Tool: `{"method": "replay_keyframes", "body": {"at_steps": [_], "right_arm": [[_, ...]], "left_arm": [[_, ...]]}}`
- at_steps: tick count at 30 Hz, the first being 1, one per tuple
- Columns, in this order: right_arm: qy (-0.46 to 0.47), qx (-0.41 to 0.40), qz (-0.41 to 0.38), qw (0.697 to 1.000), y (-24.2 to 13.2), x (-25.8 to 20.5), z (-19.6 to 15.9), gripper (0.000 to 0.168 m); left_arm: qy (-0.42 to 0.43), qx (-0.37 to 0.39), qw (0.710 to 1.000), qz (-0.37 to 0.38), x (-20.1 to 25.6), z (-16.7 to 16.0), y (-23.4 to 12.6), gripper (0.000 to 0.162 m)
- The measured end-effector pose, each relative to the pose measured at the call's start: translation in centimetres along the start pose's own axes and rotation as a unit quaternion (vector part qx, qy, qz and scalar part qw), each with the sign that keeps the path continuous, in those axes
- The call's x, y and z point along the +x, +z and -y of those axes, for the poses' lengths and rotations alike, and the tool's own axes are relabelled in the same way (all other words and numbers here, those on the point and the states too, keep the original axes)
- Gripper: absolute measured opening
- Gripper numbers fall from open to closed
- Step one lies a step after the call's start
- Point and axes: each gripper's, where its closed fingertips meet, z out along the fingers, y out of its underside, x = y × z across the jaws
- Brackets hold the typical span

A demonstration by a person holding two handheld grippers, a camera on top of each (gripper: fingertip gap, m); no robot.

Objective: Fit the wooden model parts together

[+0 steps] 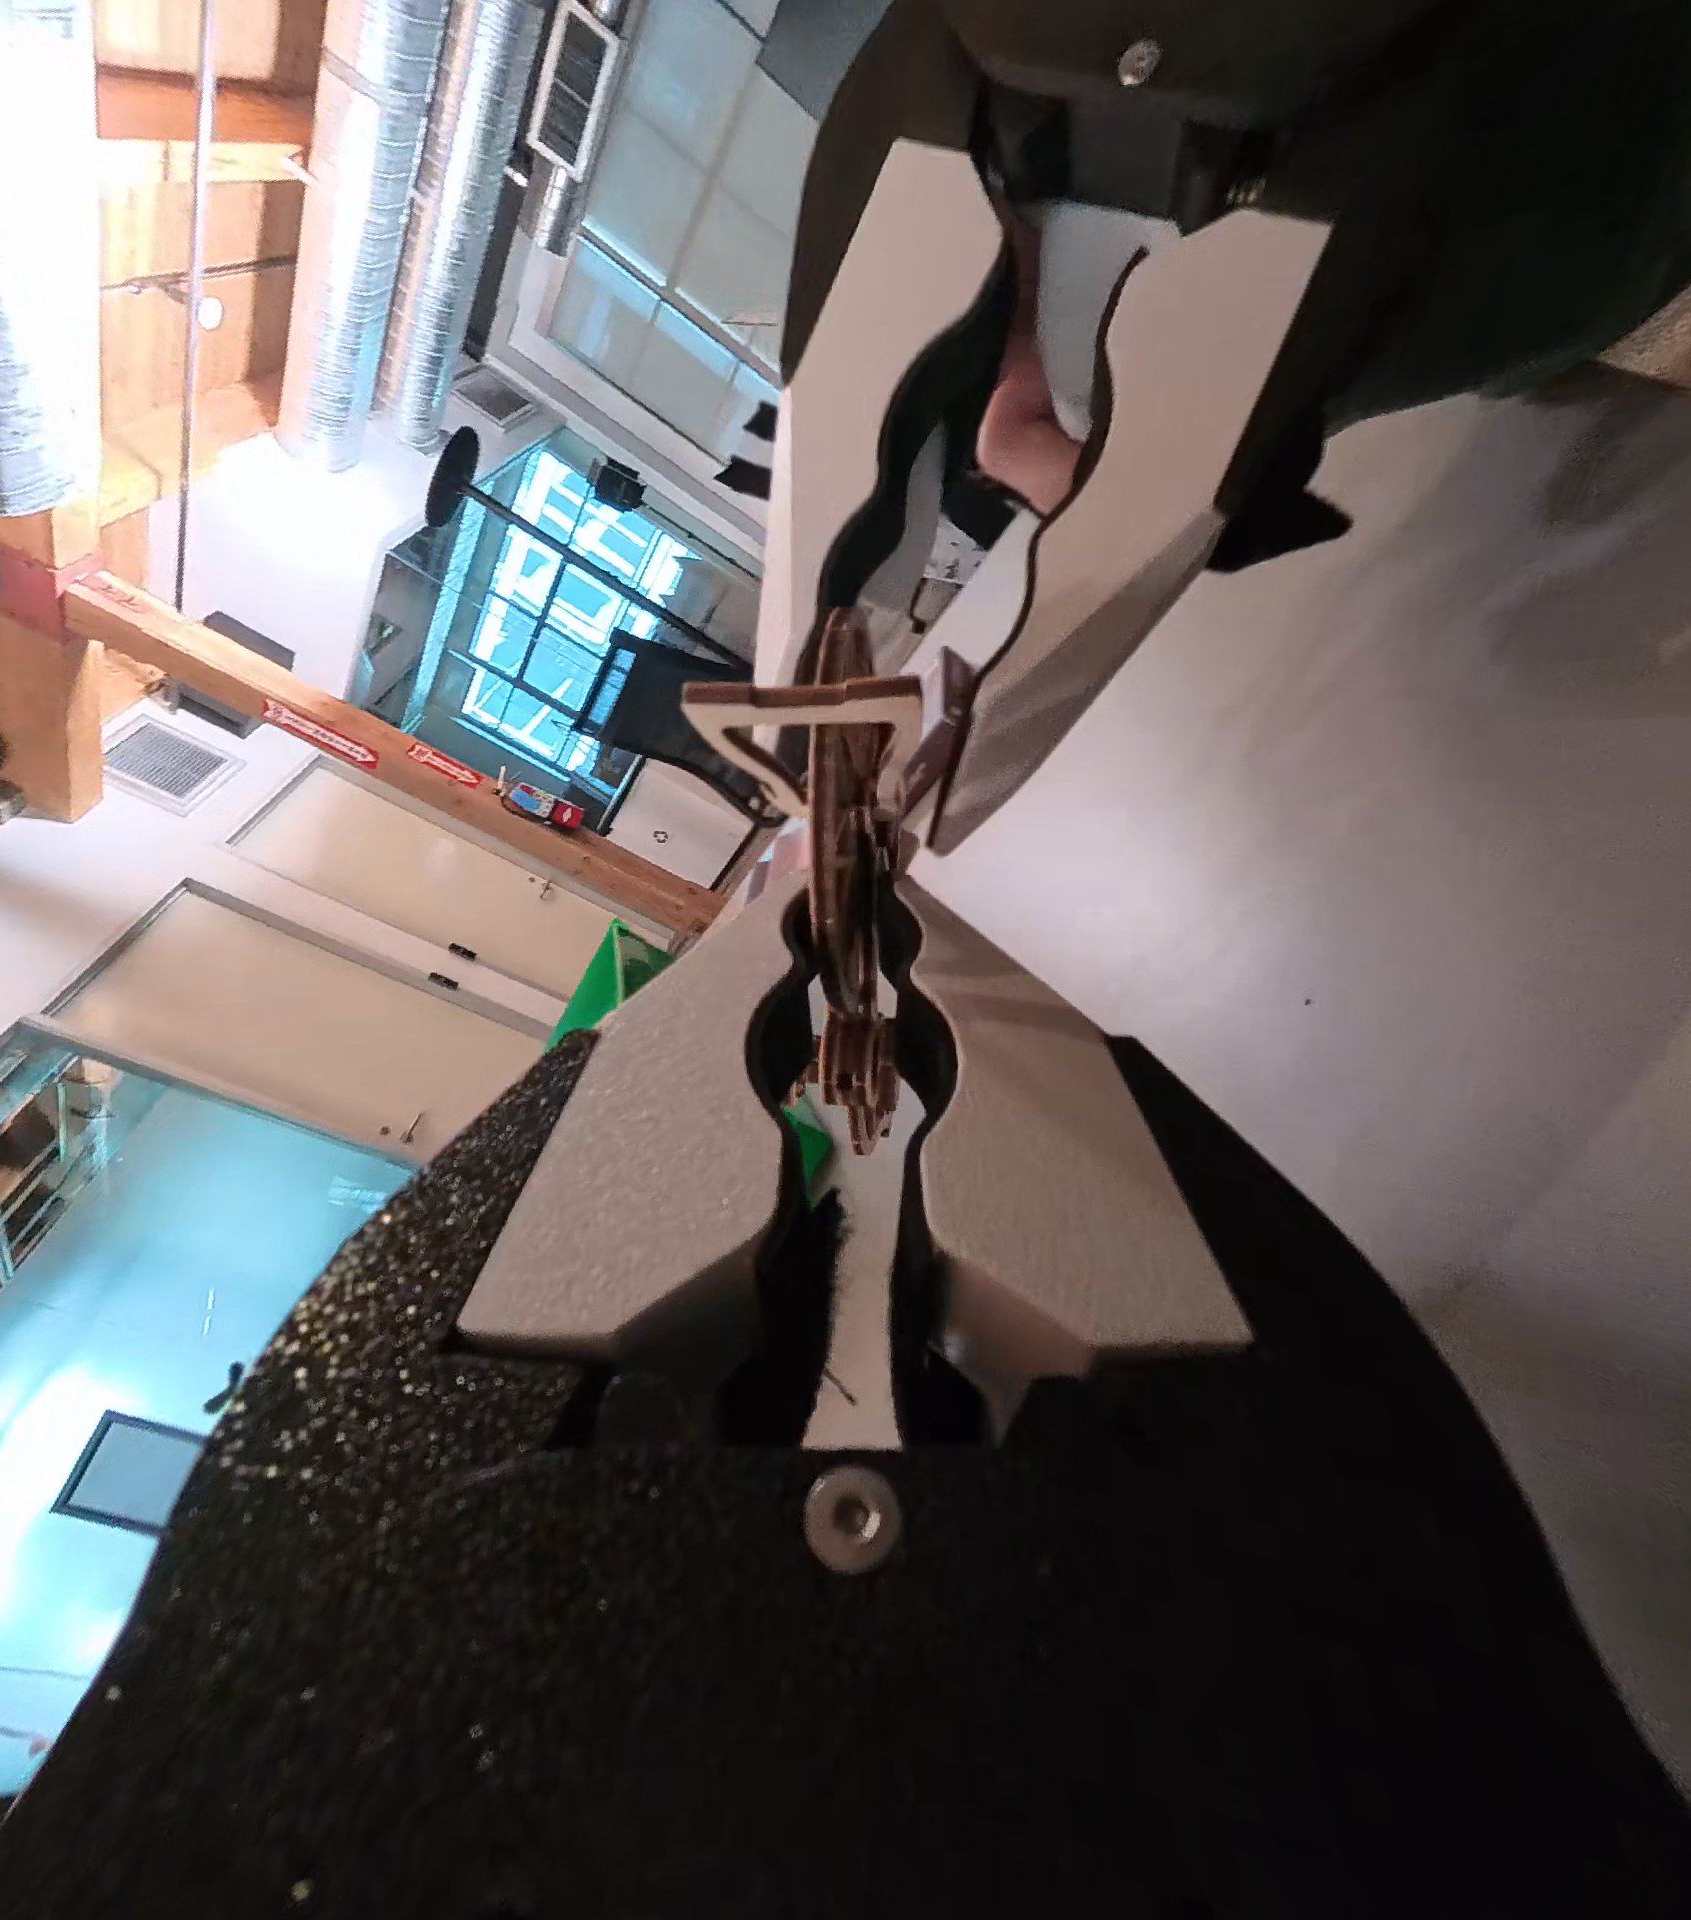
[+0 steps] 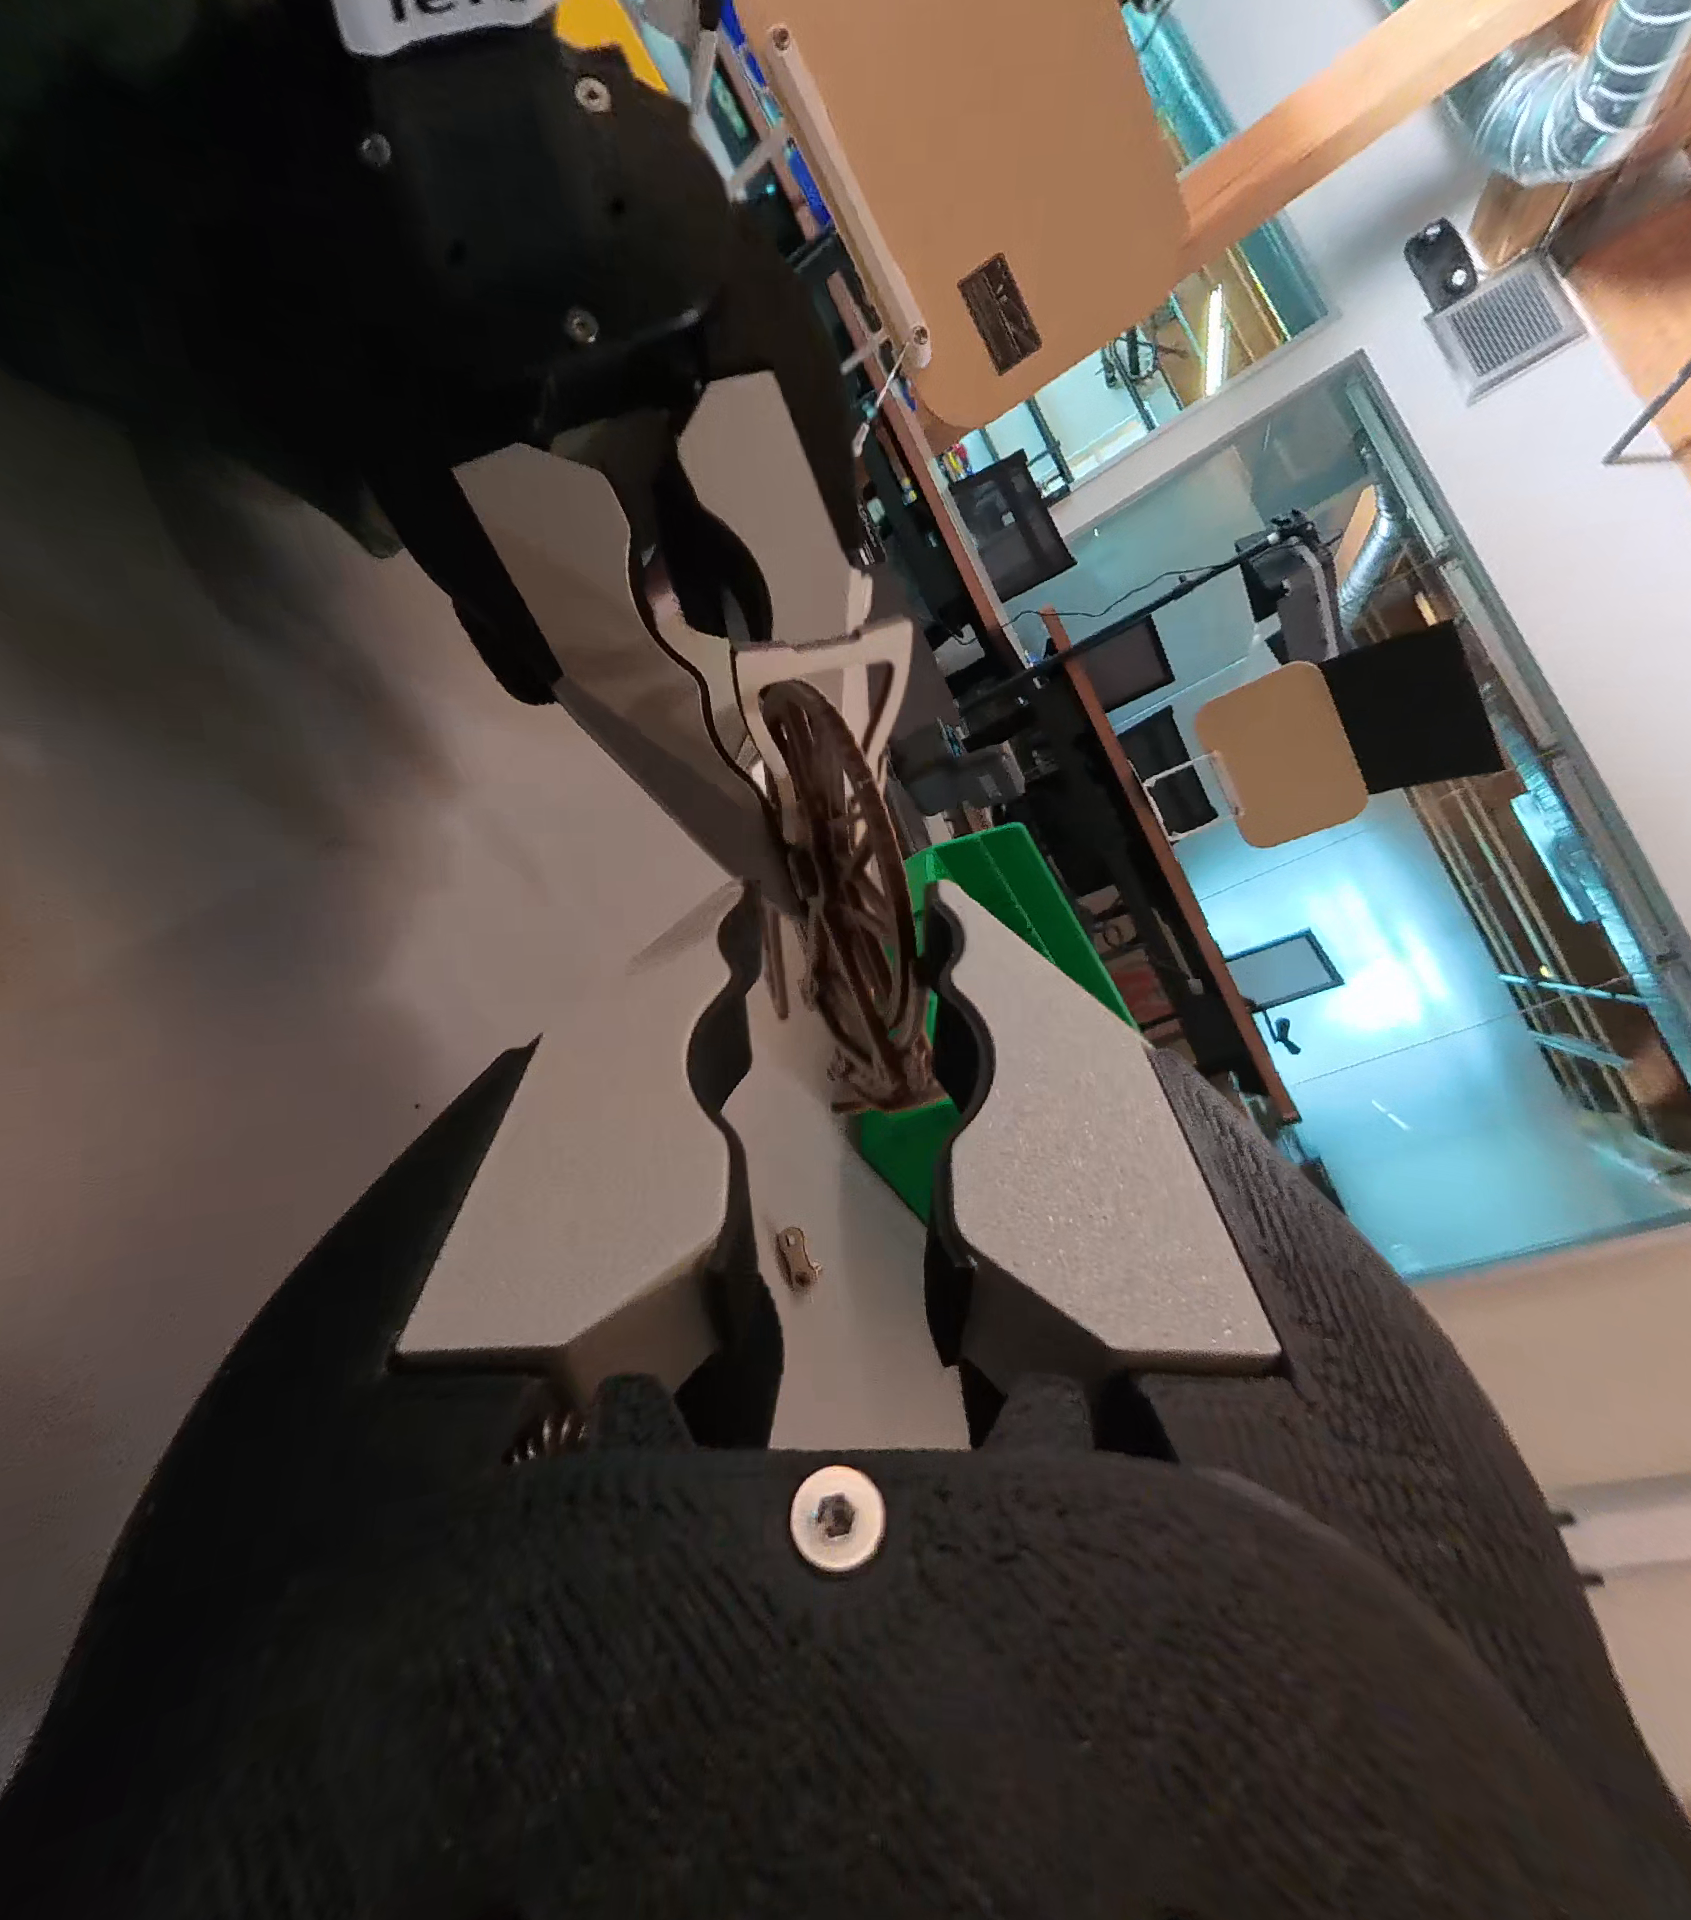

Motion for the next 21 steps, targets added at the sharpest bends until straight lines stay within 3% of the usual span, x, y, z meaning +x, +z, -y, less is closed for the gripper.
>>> {"method": "replay_keyframes", "body": {"at_steps": [4,14,21], "right_arm": [[-0.007,0.006,0.006,1.0,0.2,-0.8,-0.2,0.015],[0.081,0.008,0.042,0.996,0.6,-1.8,-1.2,0.01],[0.235,0.068,0.124,0.962,0.2,-2.0,-1.0,0.011]], "left_arm": [[0.0,-0.006,1.0,-0.022,0.8,-0.4,0.2,0.007],[-0.052,-0.008,0.997,-0.059,1.5,-1.2,0.3,0.009],[-0.12,0.027,0.988,-0.097,1.9,-0.4,0.0,0.01]]}}
